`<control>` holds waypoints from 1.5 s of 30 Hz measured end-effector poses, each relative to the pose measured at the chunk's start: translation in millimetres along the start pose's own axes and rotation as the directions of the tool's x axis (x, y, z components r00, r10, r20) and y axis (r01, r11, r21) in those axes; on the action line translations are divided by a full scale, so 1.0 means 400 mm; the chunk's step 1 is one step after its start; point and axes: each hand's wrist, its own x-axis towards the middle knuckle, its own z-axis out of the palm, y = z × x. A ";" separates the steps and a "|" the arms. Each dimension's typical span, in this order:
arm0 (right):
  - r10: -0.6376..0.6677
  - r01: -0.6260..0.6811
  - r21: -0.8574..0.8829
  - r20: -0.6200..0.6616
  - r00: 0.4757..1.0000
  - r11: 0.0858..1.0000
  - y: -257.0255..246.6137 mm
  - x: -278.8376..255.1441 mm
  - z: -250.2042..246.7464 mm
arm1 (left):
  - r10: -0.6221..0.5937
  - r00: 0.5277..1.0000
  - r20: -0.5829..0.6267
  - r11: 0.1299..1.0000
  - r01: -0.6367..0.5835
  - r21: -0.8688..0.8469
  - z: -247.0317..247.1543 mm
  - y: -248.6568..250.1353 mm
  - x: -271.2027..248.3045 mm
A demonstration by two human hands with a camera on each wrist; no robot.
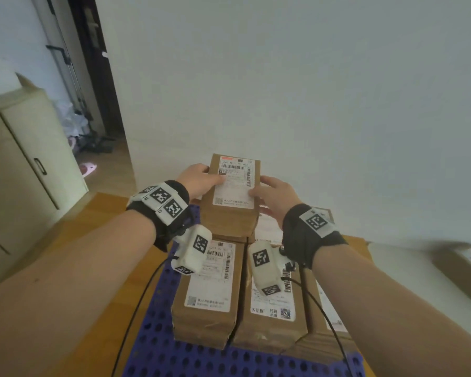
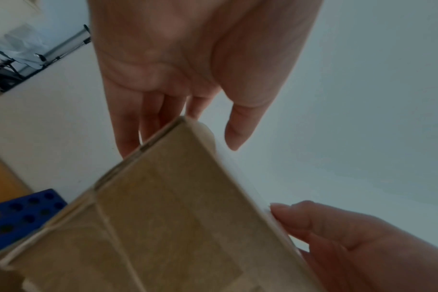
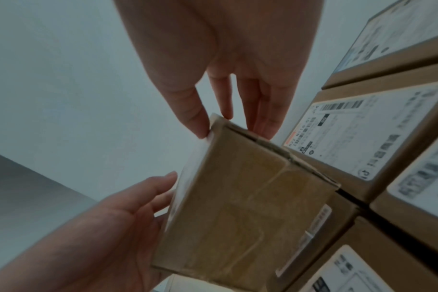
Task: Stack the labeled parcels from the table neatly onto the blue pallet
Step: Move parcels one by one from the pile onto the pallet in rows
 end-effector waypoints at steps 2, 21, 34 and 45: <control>0.018 -0.018 -0.012 0.012 1.000 1.000 0.008 0.018 0.007 | -0.001 1.000 -0.002 1.000 0.001 0.017 -0.001 -0.012 0.018; 0.090 -0.088 -0.027 0.075 0.993 0.996 0.036 0.045 0.000 | -0.214 0.967 0.139 0.973 0.224 -0.062 0.027 -0.089 0.067; 0.077 -0.073 -0.058 0.062 0.995 0.996 0.032 0.037 -0.002 | -0.208 0.972 0.106 0.975 0.215 -0.060 0.035 -0.099 0.077; 0.071 -0.066 -0.102 0.046 0.996 0.993 0.029 0.034 0.001 | -0.194 0.976 0.097 0.980 0.198 -0.033 0.039 -0.099 0.094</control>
